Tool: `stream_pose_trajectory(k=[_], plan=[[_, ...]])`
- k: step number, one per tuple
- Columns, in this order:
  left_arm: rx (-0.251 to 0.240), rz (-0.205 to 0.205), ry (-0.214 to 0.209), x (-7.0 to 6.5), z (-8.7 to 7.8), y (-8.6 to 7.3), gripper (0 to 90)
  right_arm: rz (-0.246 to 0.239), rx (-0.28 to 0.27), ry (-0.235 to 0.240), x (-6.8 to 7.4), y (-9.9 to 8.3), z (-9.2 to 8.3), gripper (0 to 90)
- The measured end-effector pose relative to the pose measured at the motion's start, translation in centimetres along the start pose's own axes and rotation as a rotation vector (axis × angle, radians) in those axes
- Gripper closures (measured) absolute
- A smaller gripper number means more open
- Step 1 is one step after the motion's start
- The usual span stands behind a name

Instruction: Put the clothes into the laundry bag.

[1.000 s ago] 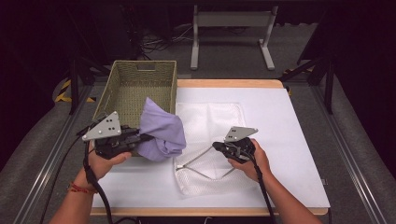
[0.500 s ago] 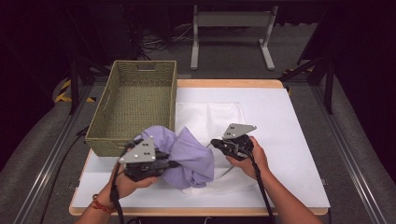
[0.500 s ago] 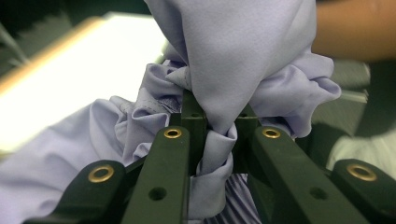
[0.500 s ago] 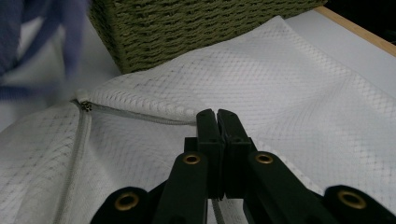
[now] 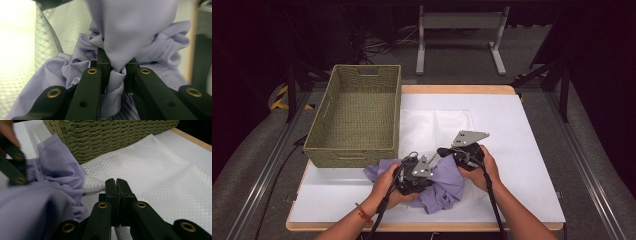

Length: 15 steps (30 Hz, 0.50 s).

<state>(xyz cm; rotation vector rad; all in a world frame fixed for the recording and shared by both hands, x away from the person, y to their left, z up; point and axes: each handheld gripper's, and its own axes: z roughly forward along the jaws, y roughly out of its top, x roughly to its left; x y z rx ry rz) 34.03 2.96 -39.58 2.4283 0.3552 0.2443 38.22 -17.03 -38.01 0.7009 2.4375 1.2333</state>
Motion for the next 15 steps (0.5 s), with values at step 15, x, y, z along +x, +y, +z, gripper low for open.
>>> stream_pose_trajectory(k=[15], plan=[[0.054,-0.192,0.196,2.8,3.6,0.5,80.0,-0.024,-0.032,0.071,1.4,0.5,-1.0,89.2]])
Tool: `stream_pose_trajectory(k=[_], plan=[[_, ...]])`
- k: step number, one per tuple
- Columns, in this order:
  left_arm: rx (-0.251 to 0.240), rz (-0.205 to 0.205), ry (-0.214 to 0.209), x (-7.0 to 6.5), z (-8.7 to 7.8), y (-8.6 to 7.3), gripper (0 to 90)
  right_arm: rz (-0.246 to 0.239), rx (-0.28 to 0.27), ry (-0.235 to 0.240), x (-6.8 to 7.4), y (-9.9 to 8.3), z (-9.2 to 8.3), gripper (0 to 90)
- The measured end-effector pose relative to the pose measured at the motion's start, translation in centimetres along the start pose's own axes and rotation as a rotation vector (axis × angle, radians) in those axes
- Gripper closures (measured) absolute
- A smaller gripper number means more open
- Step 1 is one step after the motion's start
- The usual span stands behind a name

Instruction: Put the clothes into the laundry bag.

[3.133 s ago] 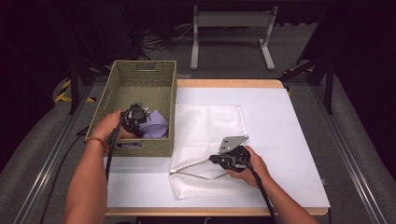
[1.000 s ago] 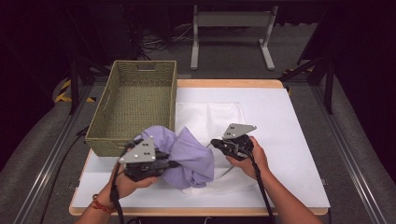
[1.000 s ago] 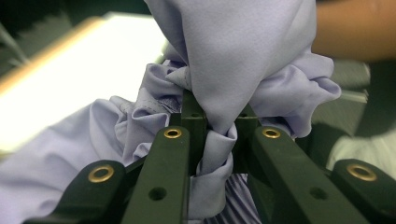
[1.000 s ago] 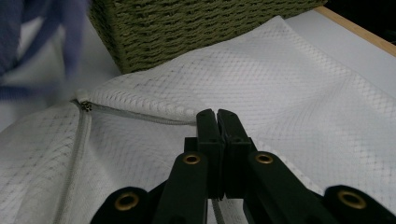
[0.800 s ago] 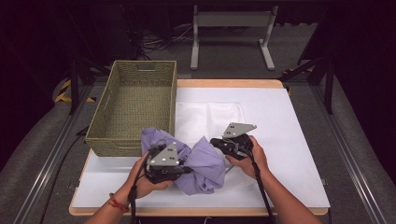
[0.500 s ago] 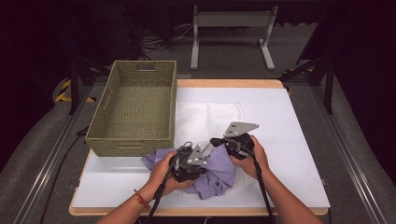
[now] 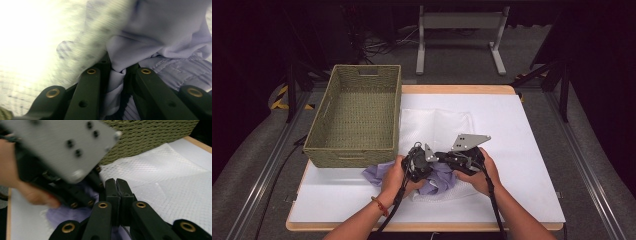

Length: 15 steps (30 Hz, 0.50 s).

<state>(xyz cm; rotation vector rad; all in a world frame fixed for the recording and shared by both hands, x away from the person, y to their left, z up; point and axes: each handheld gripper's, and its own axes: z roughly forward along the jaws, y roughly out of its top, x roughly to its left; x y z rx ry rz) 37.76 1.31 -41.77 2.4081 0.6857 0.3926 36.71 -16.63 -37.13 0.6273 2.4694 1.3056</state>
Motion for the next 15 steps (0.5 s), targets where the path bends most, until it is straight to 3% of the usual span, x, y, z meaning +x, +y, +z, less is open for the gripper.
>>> stream_pose_trajectory(k=[6,9,13,15], plan=[[-0.052,-0.052,0.068,0.3,0.3,0.1,79.8,-0.018,0.014,0.002,0.4,-0.2,0.2,89.2],[-0.070,-0.066,0.073,0.2,0.5,0.1,78.1,-0.020,0.016,-0.016,0.3,-0.2,0.2,89.2],[-0.115,-0.038,0.045,-0.1,0.0,-0.2,68.2,-0.016,0.024,-0.034,0.2,-0.4,0.1,89.2],[-0.128,0.025,0.001,-0.3,-0.5,-0.4,56.6,-0.015,0.026,-0.039,0.1,-0.5,0.0,89.2]])
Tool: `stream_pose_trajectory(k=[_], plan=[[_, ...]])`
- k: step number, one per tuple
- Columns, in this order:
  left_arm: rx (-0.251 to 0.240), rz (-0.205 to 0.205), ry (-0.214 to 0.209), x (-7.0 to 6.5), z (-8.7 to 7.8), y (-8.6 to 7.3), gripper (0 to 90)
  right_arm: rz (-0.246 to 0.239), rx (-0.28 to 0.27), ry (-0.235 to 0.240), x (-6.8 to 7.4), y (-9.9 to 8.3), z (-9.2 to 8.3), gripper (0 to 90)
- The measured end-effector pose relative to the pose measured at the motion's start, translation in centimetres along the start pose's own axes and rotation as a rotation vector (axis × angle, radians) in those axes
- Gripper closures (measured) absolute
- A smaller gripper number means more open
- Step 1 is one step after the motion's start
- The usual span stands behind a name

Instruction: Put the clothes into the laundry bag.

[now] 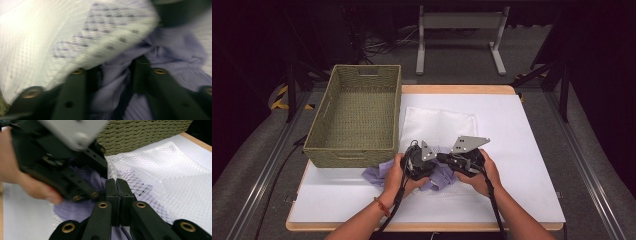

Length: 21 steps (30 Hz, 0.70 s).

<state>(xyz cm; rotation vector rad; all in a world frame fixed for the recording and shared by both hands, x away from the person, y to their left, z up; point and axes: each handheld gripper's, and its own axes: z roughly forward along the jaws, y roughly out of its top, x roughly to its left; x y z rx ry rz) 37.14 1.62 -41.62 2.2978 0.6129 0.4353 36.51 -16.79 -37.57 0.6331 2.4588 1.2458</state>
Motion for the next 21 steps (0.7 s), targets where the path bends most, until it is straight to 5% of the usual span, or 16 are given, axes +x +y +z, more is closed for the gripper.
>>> stream_pose_trajectory(k=[6,10,13,15,21], plan=[[-0.054,0.051,-0.091,-0.7,-1.6,-0.4,25.6,-0.002,0.006,-0.012,-0.1,-0.1,-0.3,89.2],[-0.091,0.068,-0.100,-0.7,-4.0,-1.1,14.3,0.004,0.009,-0.016,-0.3,-0.4,-0.3,89.2],[-0.119,0.073,-0.118,-0.7,-6.7,-2.3,12.0,0.006,0.007,-0.019,-0.4,-0.5,-0.5,89.2],[-0.116,0.064,-0.086,-0.6,-8.0,-3.5,11.9,0.006,0.006,-0.017,-0.4,-0.5,-0.6,89.2],[-0.088,0.005,-0.059,0.7,-9.0,-7.1,9.6,0.004,0.003,-0.013,-0.2,-0.5,-0.6,89.1]])
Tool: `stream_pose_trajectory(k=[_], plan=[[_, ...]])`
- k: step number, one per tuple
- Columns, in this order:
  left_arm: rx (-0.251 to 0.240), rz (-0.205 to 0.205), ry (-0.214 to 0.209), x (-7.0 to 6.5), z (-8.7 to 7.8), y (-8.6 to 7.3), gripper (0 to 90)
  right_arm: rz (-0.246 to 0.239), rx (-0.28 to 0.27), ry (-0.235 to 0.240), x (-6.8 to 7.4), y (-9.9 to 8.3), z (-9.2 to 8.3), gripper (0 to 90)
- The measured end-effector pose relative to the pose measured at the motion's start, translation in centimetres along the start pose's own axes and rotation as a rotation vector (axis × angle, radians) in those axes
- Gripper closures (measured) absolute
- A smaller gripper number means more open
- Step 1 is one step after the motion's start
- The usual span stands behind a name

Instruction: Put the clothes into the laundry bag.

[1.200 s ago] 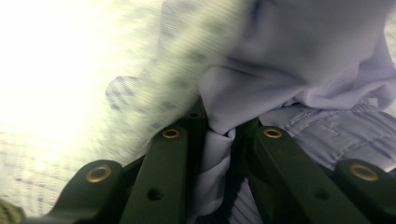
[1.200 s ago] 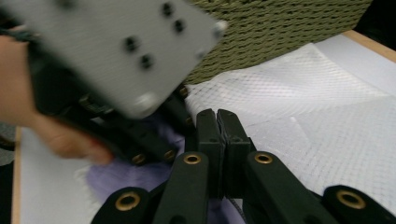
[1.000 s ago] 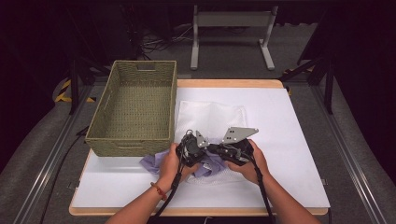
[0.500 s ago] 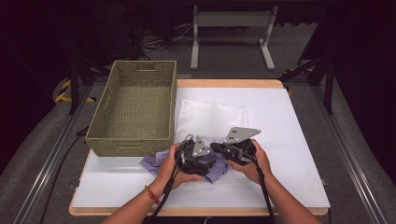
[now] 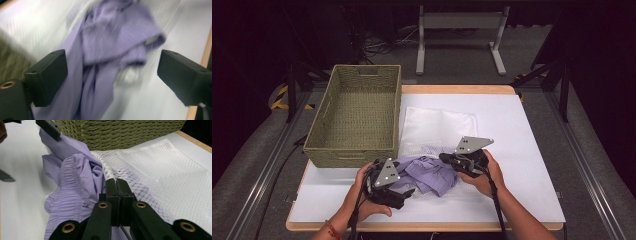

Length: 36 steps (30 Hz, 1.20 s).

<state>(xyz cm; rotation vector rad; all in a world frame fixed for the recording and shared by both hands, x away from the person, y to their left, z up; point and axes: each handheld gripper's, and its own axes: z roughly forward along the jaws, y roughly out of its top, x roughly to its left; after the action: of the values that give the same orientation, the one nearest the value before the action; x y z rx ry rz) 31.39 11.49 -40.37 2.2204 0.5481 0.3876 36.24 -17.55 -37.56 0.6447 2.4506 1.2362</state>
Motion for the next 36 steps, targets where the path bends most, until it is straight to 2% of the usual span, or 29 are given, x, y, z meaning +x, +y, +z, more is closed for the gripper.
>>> stream_pose_trajectory(k=[2,4,5,6,7,9,11,12,13,14,15,16,18,19,21,25,26,27,30,32,33,35,36], plan=[[0.044,-0.037,0.010,0.8,0.6,-1.3,10.4,-0.004,0.001,0.003,0.1,0.0,0.0,89.2],[0.075,-0.053,0.020,1.2,1.0,-2.2,11.1,-0.005,0.001,0.008,0.1,-0.1,0.0,89.2],[0.075,-0.053,0.020,1.2,1.0,-2.2,12.7,-0.006,0.001,0.009,0.1,-0.1,0.0,89.2],[0.101,-0.081,0.018,1.9,1.6,-2.9,15.3,-0.005,0.001,0.010,0.1,-0.1,0.0,89.2],[0.111,-0.089,0.000,2.4,1.8,-3.1,20.4,-0.005,-0.001,0.012,0.1,-0.1,0.0,89.2],[0.106,-0.120,-0.046,3.0,2.2,-3.4,37.3,-0.001,-0.001,0.016,0.0,-0.1,0.1,89.2],[0.104,-0.125,-0.053,3.2,2.3,-3.5,54.5,0.000,-0.001,0.016,0.1,-0.1,0.2,89.2],[0.127,-0.094,-0.060,3.2,2.6,-3.4,67.6,0.000,-0.002,0.015,0.1,-0.1,0.2,89.1],[0.118,-0.084,-0.071,3.1,2.5,-3.2,75.0,-0.001,-0.003,0.016,0.1,-0.1,0.2,89.2],[0.108,-0.075,-0.066,3.0,2.4,-3.1,86.6,-0.002,-0.004,0.015,0.1,0.0,0.3,89.2],[0.095,-0.062,-0.076,2.9,2.2,-2.7,87.3,-0.004,-0.004,0.013,0.1,0.0,0.3,89.2],[0.073,-0.064,-0.103,2.8,1.9,-2.4,87.8,-0.003,-0.003,0.014,0.1,0.0,0.3,89.2],[0.029,-0.067,-0.115,2.7,1.6,-1.8,88.0,0.002,-0.007,0.015,0.0,0.1,0.3,89.2],[0.003,-0.065,-0.141,2.5,1.5,-1.2,88.0,0.003,-0.008,0.014,0.0,0.1,0.3,89.2],[-0.016,-0.056,-0.143,2.1,1.5,-0.8,88.0,0.003,-0.009,0.014,0.0,0.1,0.3,89.2],[-0.081,-0.023,-0.187,1.1,2.5,1.0,88.0,0.006,-0.010,0.014,0.0,0.1,0.2,89.2],[-0.099,-0.009,-0.209,0.8,2.8,1.4,87.9,0.008,-0.011,0.015,0.0,0.1,0.3,89.2],[-0.110,0.004,-0.204,0.4,3.2,2.0,87.9,0.008,-0.010,0.015,0.0,0.1,0.3,89.2],[-0.108,0.030,-0.201,-0.2,4.4,3.2,87.7,0.009,-0.008,0.014,0.0,0.1,0.3,89.2],[-0.097,0.036,-0.213,-0.4,5.5,3.7,87.5,0.015,-0.009,0.006,-0.1,0.1,0.2,89.2],[-0.089,0.038,-0.204,-0.6,6.0,3.9,87.5,0.017,-0.011,0.007,-0.3,0.0,0.2,89.2],[-0.072,0.027,-0.214,-0.8,7.4,4.1,87.5,0.028,-0.017,0.004,-0.4,0.0,0.0,89.2],[-0.059,0.032,-0.203,-1.0,8.0,4.2,87.5,0.035,-0.023,0.007,-0.5,0.0,-0.1,89.2]])
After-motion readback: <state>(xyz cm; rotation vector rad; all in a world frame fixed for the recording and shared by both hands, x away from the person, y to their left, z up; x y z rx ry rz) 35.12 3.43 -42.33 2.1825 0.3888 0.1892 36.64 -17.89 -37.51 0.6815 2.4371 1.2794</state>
